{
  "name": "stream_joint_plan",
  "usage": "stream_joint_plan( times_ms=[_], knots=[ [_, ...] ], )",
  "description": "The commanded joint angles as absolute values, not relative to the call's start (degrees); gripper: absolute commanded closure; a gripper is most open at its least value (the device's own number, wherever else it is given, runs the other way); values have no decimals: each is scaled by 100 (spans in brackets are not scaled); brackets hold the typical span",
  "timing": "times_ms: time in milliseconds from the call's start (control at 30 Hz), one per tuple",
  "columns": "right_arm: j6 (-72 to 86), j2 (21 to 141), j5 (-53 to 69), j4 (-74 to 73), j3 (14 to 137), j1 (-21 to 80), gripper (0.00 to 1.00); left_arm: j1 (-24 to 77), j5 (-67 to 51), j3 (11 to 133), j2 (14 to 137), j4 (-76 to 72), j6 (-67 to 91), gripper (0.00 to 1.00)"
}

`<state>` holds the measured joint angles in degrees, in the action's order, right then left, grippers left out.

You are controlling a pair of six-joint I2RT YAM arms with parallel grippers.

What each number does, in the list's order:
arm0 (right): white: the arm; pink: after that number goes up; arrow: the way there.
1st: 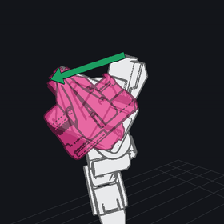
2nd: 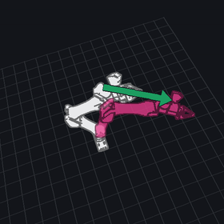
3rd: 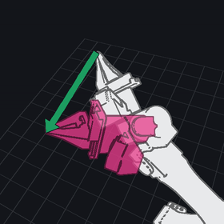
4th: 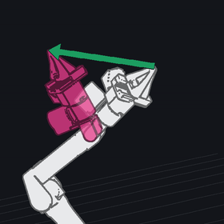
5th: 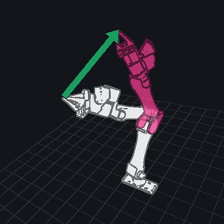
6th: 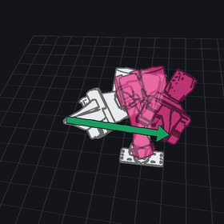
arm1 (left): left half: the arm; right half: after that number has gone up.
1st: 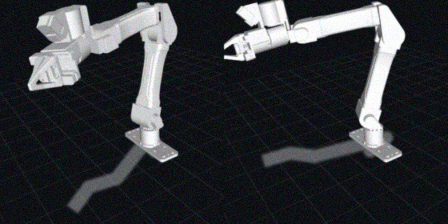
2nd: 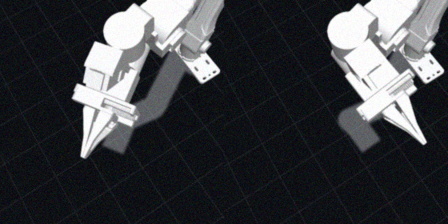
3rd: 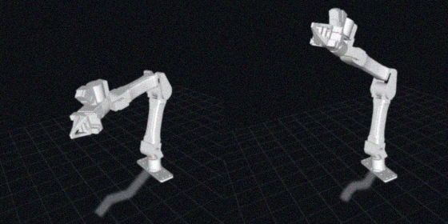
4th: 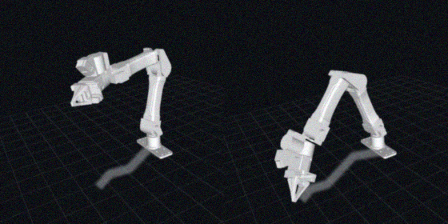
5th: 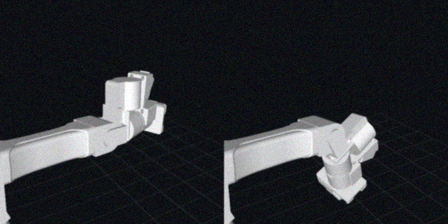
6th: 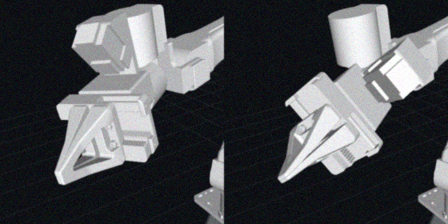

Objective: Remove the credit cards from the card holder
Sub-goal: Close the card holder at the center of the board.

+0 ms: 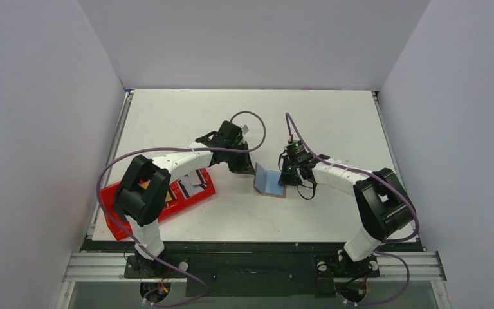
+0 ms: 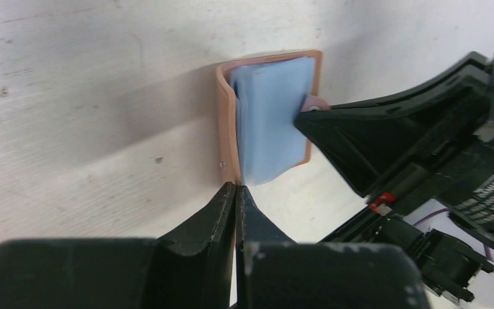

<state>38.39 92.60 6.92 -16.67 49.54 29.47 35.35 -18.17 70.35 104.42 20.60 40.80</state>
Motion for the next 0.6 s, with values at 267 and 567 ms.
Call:
stream_joint_plan(
  times_ms=[267,567],
  knots=[
    [4082,8994,909,-1164,4846,2967,100,4055,-1883,7885,10807,1756,4590,100],
    [4355,8252,972,-915,4239,2493,100,4265,-1432,8272,11461,1893,4870,100]
  ],
)
